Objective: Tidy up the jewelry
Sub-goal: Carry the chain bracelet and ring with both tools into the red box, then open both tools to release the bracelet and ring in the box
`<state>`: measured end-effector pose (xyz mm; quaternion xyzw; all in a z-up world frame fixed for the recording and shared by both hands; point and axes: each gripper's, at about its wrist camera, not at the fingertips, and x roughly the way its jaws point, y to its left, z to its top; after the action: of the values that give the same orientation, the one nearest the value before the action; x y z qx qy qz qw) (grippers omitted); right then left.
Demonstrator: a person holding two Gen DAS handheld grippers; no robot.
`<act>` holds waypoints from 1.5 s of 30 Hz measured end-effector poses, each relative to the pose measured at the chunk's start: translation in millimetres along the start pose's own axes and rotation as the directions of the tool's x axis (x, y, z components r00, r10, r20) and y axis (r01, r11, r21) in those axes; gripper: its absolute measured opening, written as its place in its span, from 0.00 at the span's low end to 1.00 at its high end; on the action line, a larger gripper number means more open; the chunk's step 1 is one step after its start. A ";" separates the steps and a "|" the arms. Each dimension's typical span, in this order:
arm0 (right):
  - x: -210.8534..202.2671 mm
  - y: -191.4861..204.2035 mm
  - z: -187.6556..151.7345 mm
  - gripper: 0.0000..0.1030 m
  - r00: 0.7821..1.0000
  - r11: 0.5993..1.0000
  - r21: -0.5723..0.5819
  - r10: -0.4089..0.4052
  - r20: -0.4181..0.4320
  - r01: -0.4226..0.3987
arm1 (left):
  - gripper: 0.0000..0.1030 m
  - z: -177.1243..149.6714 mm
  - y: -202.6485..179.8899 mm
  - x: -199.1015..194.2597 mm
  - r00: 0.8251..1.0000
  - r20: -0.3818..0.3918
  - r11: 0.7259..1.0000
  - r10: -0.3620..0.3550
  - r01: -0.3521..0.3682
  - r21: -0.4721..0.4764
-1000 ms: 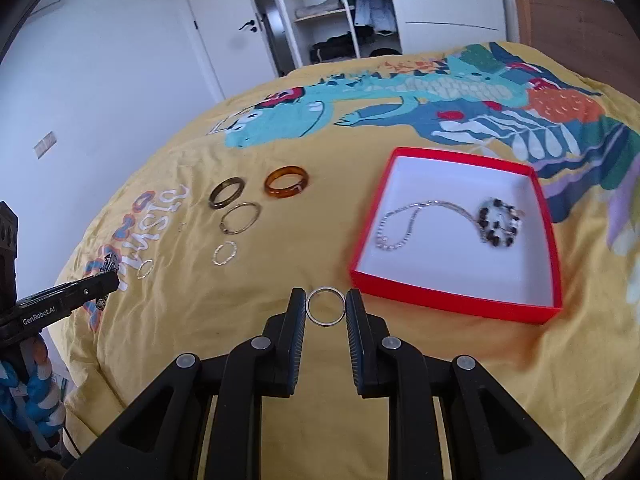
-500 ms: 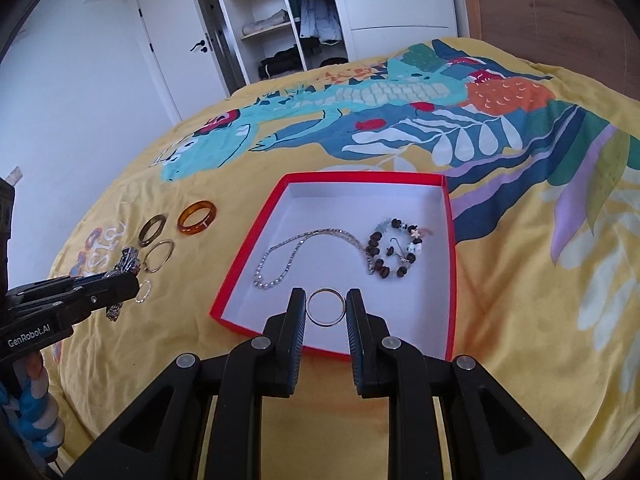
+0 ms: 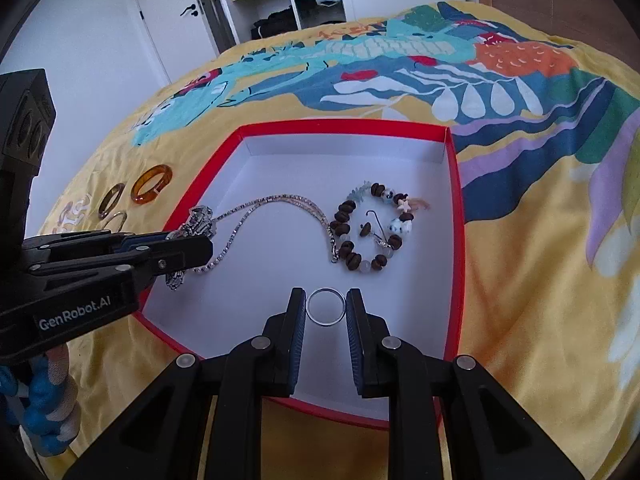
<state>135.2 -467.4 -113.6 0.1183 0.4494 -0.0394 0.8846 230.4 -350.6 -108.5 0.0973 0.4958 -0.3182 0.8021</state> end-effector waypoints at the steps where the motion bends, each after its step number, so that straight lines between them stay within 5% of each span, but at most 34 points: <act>1: 3.1 0.2 -1.0 0.20 1.000 1.000 -0.004 0.003 -0.008 -0.003 | 0.13 -3.0 -0.3 3.2 1.000 -0.009 1.000 0.002 -0.002 0.002; 11: 19.6 12.8 -3.4 0.20 0.996 0.995 -0.103 -0.023 -0.088 0.014 | 0.14 -15.6 6.4 19.3 0.999 -0.028 0.999 0.034 -0.035 -0.014; 24: -3.7 13.3 -6.9 0.21 0.995 0.993 -0.105 -0.061 -0.084 0.052 | 0.16 -9.7 5.7 19.3 0.997 -0.074 1.000 0.028 -0.029 -0.012; 28: -24.9 11.7 -5.6 0.23 0.995 0.992 -0.102 -0.080 -0.059 0.074 | 0.28 -5.3 1.4 8.5 0.997 -0.082 1.000 0.011 -0.012 -0.018; 34: -73.2 9.7 -5.5 0.25 0.995 0.993 -0.077 -0.094 0.013 0.095 | 0.30 11.7 -8.4 -41.9 1.000 -0.021 1.000 -0.011 0.011 -0.002; 38: -111.4 15.5 -4.0 0.26 0.992 0.992 -0.068 -0.101 0.072 0.106 | 0.30 33.3 -9.5 -106.3 0.996 0.086 1.000 -0.012 0.011 0.002; 45: -183.4 42.9 1.3 0.28 0.977 0.992 -0.079 -0.083 0.194 0.100 | 0.31 42.5 -3.1 -236.0 0.955 0.294 0.998 0.046 -0.055 0.024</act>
<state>35.0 -432.9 42.1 0.0541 0.3690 -0.0712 0.9251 187.5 -275.3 115.1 0.0746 0.3636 -0.3165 0.8730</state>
